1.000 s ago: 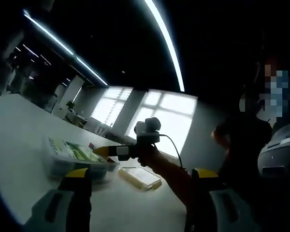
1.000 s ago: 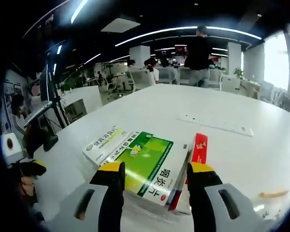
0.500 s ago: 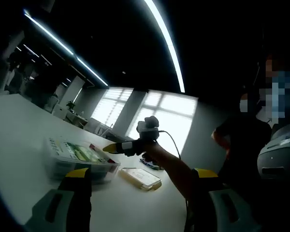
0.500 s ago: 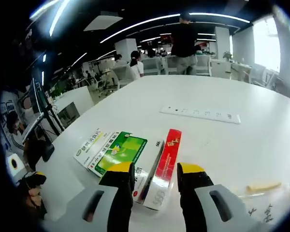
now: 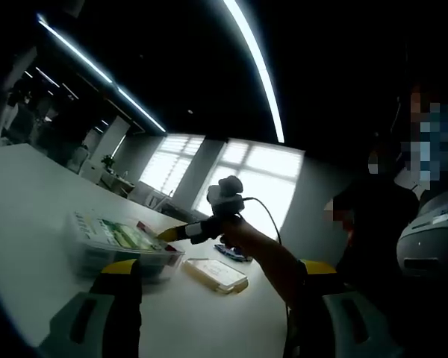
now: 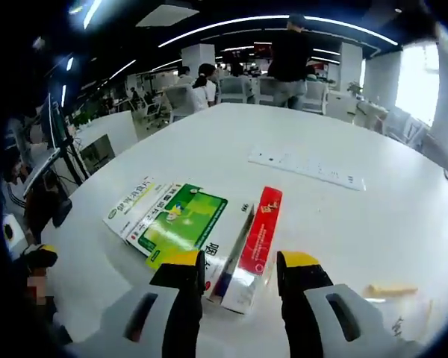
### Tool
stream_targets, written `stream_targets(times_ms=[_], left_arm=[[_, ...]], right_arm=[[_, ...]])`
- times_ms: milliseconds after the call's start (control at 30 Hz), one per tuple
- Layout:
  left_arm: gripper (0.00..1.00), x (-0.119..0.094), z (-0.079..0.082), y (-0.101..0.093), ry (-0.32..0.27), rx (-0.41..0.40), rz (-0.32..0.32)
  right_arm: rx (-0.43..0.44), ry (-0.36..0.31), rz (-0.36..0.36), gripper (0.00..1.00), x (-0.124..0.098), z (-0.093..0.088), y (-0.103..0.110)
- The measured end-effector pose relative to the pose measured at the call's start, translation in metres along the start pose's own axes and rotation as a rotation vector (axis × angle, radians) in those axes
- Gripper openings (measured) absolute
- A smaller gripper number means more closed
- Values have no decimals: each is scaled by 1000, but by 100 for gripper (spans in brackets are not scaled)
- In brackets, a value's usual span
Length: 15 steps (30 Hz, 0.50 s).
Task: Arrange the small medicine boxes into an aligned row inside the storage area until every box is upright, visible, and separated from the surrounding clutter.
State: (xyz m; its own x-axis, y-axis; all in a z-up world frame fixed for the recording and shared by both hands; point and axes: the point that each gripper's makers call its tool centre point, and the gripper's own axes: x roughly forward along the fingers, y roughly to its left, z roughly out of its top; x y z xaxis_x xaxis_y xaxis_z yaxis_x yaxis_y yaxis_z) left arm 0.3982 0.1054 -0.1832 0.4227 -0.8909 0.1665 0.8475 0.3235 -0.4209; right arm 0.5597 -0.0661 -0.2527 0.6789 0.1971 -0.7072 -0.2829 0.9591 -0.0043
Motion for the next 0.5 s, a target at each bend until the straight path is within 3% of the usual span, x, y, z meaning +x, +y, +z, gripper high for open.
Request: stream_targets(times_ms=[67,133,200,267,500], left_arm=[[84,0,-1,-1,3,1,-2],[84,0,-2,0,3,0,-2],[84,-2,-2,0,1,-4,-2],[84,-2,-3,1,6,-7,0],[84,-3,-2,2,1,-6,-1]], right_arm=[[-91,-39,-31,42,2,7,3],[-127,-106,-111,37,-5,18,-6],[-126,-130,-80,33,-9,23,-2],[-58,-166,18,35,-10,29,8],[-25,-108,64,34,-7,21,6]])
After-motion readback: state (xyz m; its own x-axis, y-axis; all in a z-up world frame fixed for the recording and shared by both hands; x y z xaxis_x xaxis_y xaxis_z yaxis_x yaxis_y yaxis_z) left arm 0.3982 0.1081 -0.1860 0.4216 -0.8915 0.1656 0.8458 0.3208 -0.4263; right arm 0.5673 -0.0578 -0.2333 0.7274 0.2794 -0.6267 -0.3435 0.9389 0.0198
